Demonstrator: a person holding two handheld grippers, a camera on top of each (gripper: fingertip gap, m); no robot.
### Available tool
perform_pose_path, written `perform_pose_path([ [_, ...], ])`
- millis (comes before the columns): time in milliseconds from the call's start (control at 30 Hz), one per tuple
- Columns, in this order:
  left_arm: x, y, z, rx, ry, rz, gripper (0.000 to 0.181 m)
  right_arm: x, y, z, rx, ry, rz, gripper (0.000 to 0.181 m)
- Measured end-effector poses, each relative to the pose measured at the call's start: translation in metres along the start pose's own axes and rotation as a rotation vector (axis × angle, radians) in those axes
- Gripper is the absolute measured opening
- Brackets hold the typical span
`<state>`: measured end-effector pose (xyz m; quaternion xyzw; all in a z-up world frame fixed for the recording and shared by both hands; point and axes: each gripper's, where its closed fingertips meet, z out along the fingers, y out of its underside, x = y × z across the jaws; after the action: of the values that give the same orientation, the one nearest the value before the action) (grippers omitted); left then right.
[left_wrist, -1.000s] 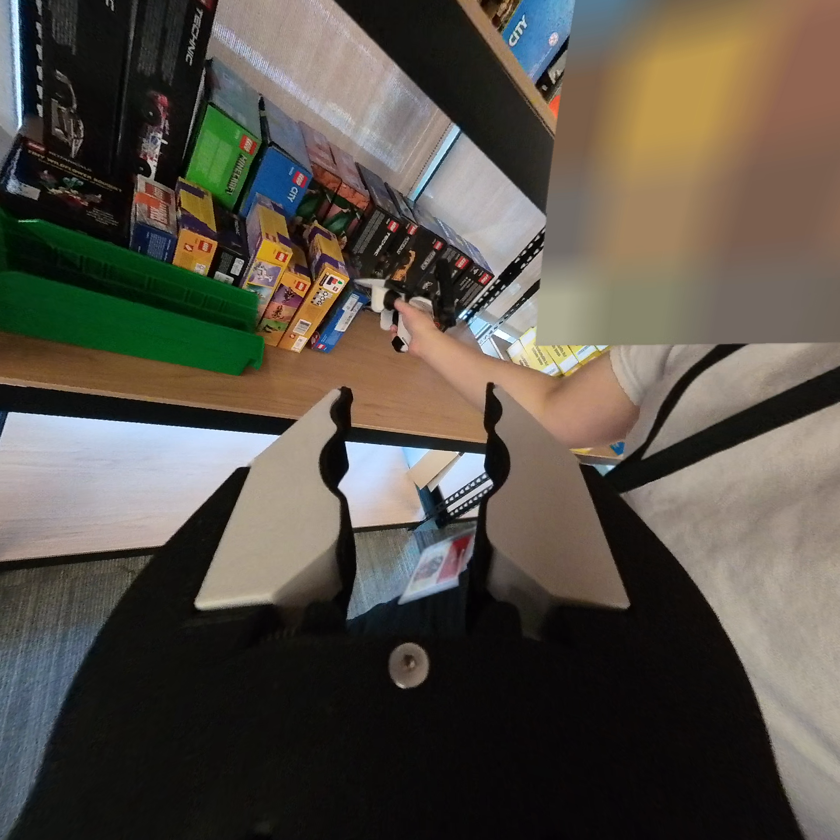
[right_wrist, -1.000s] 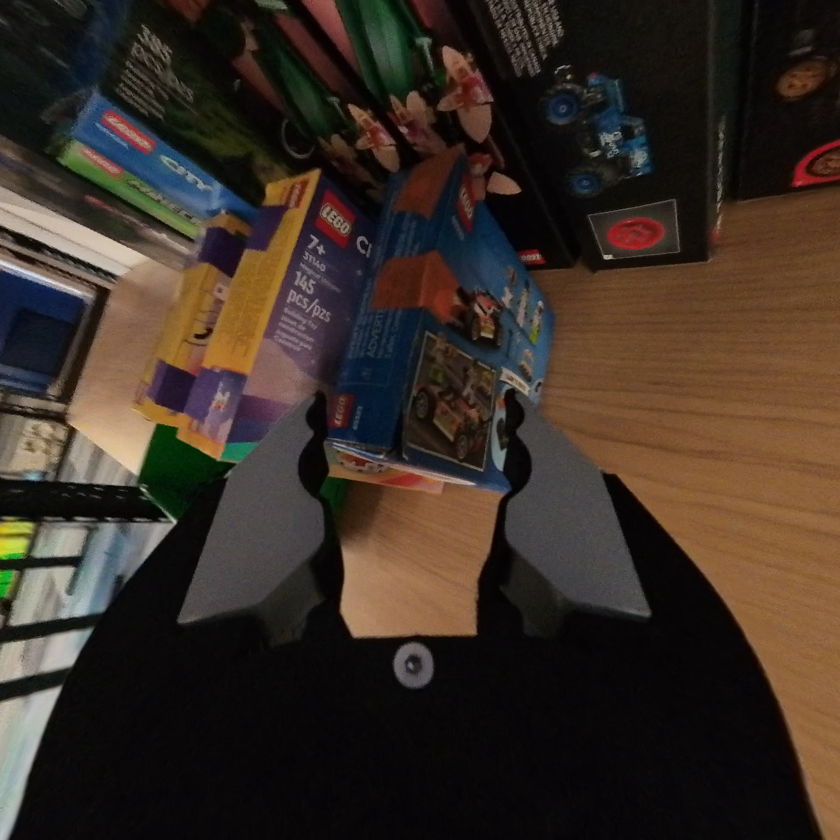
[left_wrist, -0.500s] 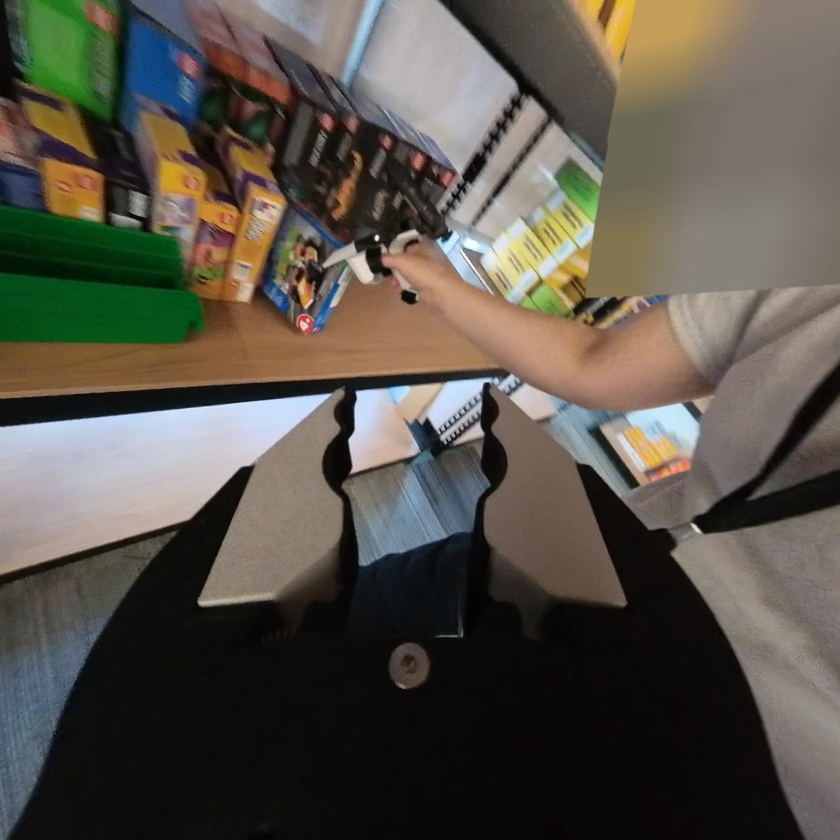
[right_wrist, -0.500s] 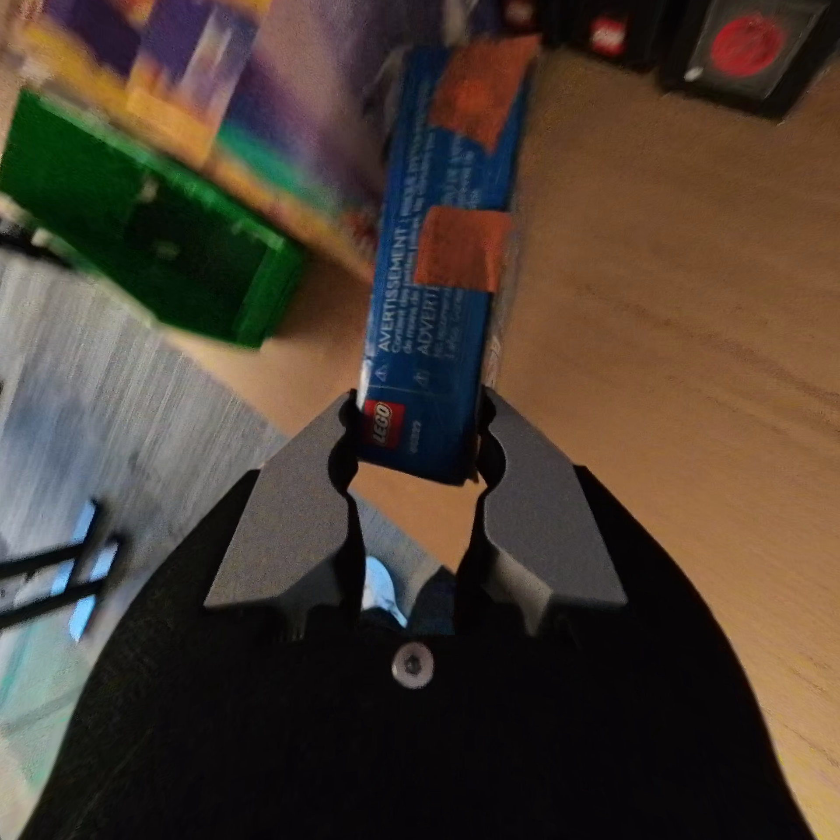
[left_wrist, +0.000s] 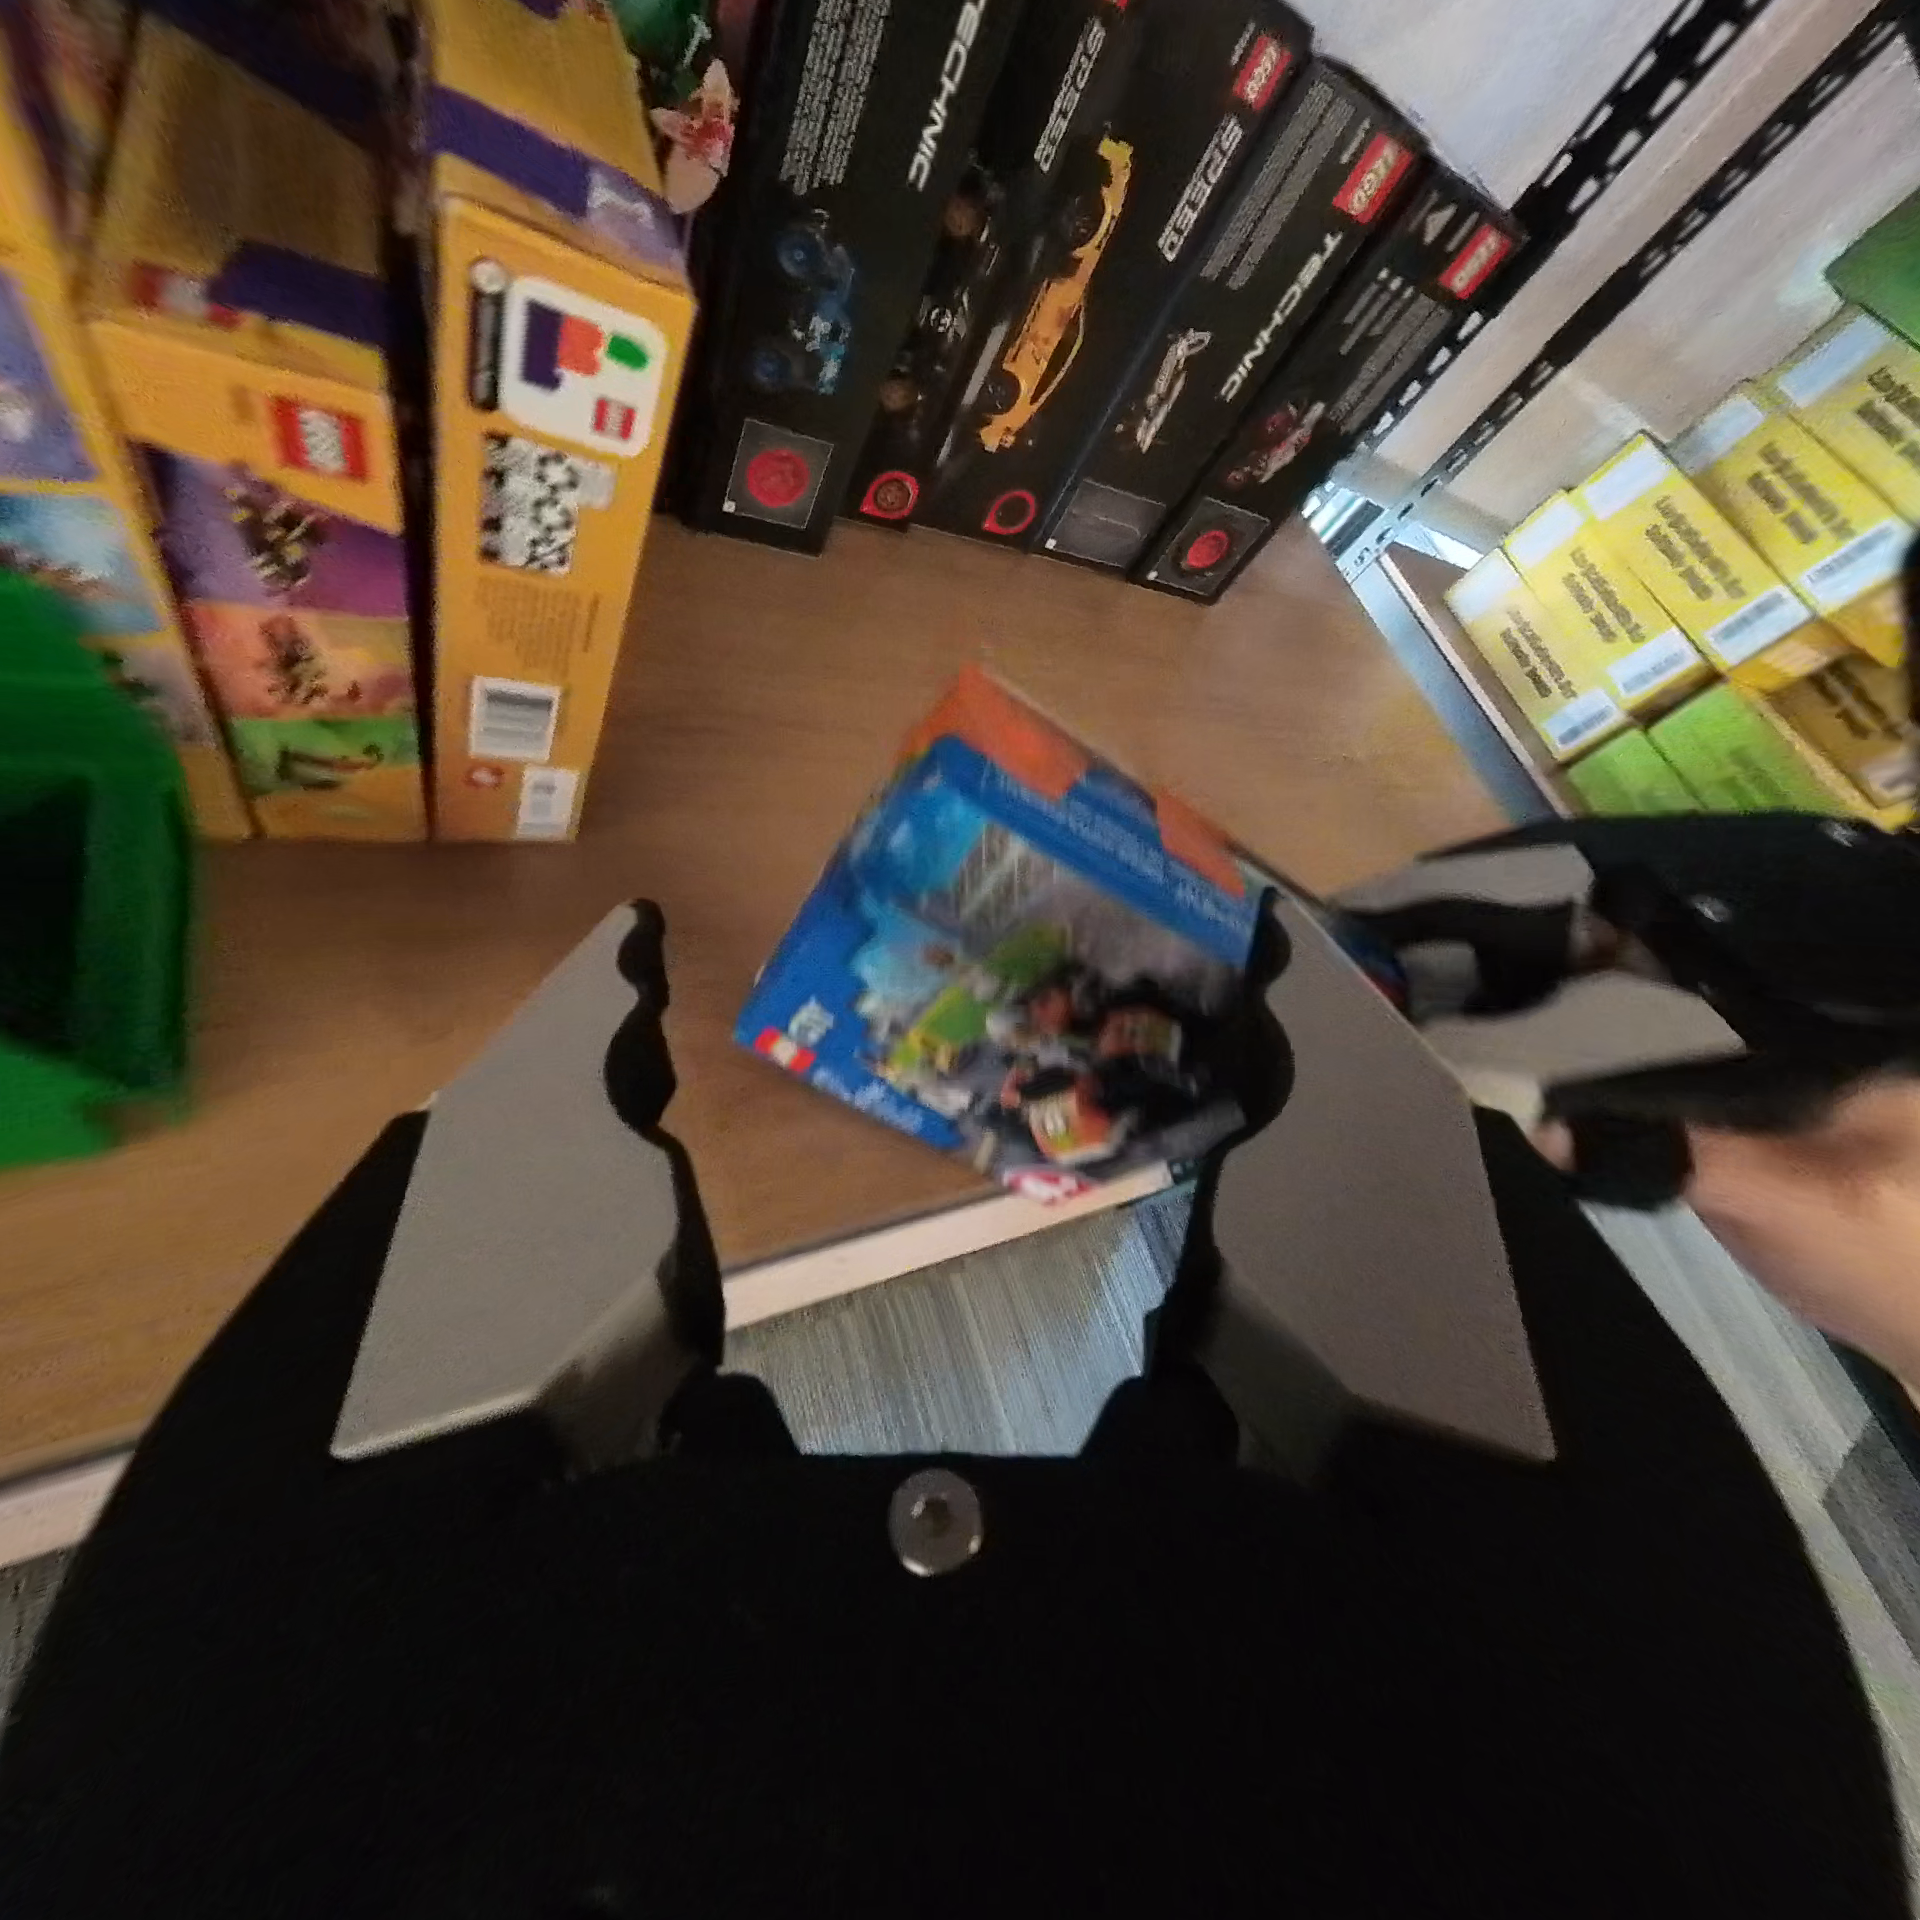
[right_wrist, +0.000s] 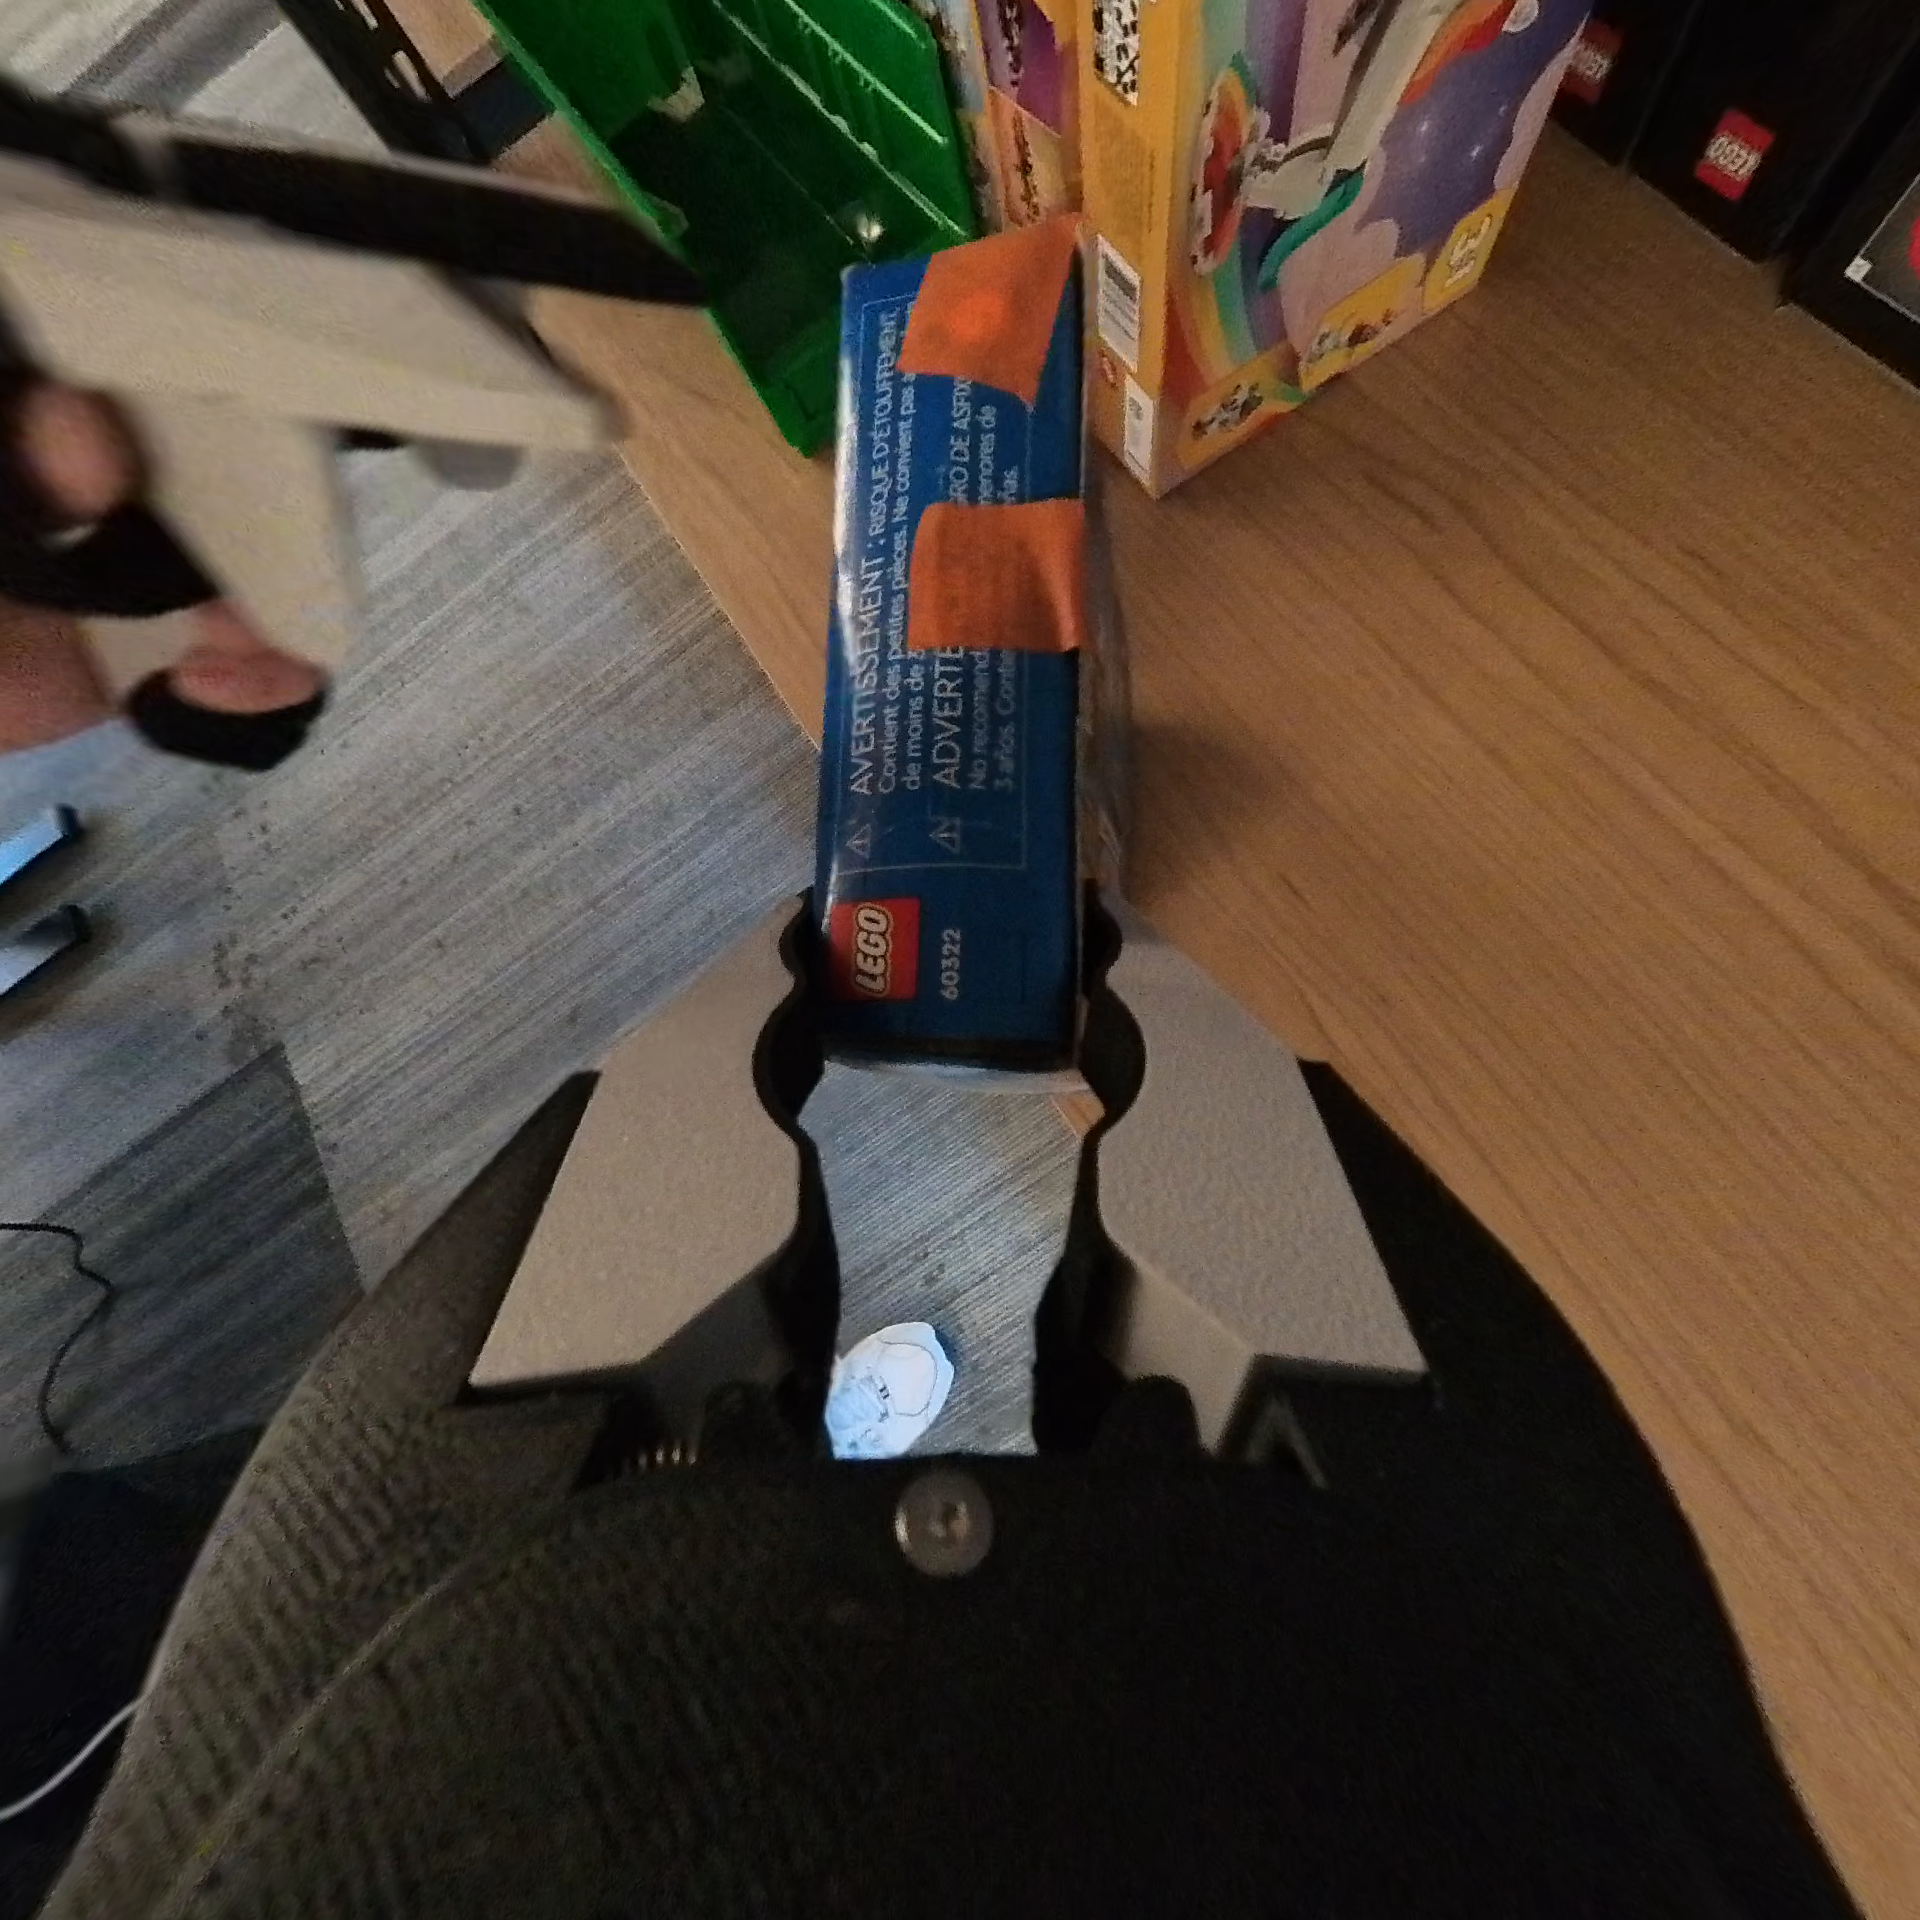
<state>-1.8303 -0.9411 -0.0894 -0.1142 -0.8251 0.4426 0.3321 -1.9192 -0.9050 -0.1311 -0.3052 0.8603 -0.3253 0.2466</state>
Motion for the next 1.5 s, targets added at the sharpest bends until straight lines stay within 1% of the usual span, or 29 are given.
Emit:
perform_pose_path([
  [100, 0.009, -0.008, 0.038, 0.000, 0.026, -0.002, 0.112, -0.001, 0.000, 0.000, 0.004, -0.015, -0.021, 0.046],
  [200, 0.016, 0.001, 0.056, -0.055, 0.046, 0.002, 0.107, 0.000, -0.001, 0.000, 0.009, -0.030, -0.014, 0.046],
  [267, 0.016, 0.010, 0.061, -0.088, 0.047, 0.007, 0.087, 0.000, 0.000, 0.000, 0.013, -0.033, -0.026, 0.046],
  [333, 0.013, 0.012, 0.060, -0.074, 0.054, -0.030, 0.083, 0.000, -0.001, 0.001, 0.022, -0.039, -0.019, 0.046],
  [367, 0.010, 0.011, 0.059, -0.066, 0.058, -0.066, 0.077, 0.000, -0.002, 0.001, 0.026, -0.042, -0.020, 0.046],
  [433, 0.003, 0.008, 0.056, -0.046, 0.081, -0.169, 0.066, 0.000, -0.003, 0.002, 0.038, -0.048, -0.014, 0.046],
  [533, -0.004, 0.004, 0.053, -0.022, 0.127, -0.292, 0.058, 0.000, -0.004, 0.002, 0.054, -0.049, -0.007, 0.047],
  [567, -0.002, 0.001, 0.051, -0.005, 0.144, -0.293, 0.061, 0.001, -0.004, 0.002, 0.058, -0.047, 0.002, 0.047],
  [633, 0.005, -0.002, 0.051, 0.000, 0.166, -0.240, 0.077, 0.002, -0.005, 0.002, 0.066, -0.048, 0.017, 0.047],
  [667, 0.005, 0.003, 0.055, -0.035, 0.134, -0.208, 0.092, 0.002, -0.005, 0.002, 0.071, -0.045, 0.018, 0.046],
  [700, 0.006, 0.008, 0.059, -0.080, 0.100, -0.172, 0.100, 0.002, -0.005, 0.002, 0.073, -0.043, 0.014, 0.046],
  [767, 0.010, 0.017, 0.068, -0.147, 0.061, -0.099, 0.101, 0.000, -0.005, 0.003, 0.074, -0.035, -0.006, 0.046],
  [833, 0.011, 0.018, 0.073, -0.156, 0.023, -0.061, 0.098, 0.002, -0.006, 0.002, 0.081, -0.026, -0.002, 0.046],
  [900, 0.011, 0.017, 0.074, -0.155, 0.019, -0.074, 0.097, 0.003, -0.006, 0.002, 0.094, -0.035, 0.020, 0.047],
  [1000, 0.009, 0.017, 0.073, -0.150, 0.016, -0.118, 0.093, 0.002, -0.007, 0.002, 0.089, -0.029, 0.002, 0.047],
  [1133, 0.002, 0.014, 0.069, -0.128, 0.043, -0.214, 0.080, 0.001, -0.005, 0.001, 0.101, -0.027, 0.004, 0.047],
  [1333, 0.003, 0.013, 0.069, -0.165, 0.015, -0.167, 0.078, -0.001, -0.005, 0.001, 0.098, 0.008, -0.006, 0.047],
  [1500, -0.001, 0.013, 0.068, -0.149, 0.031, -0.241, 0.071, -0.001, -0.008, 0.001, 0.146, 0.008, 0.023, 0.047],
])
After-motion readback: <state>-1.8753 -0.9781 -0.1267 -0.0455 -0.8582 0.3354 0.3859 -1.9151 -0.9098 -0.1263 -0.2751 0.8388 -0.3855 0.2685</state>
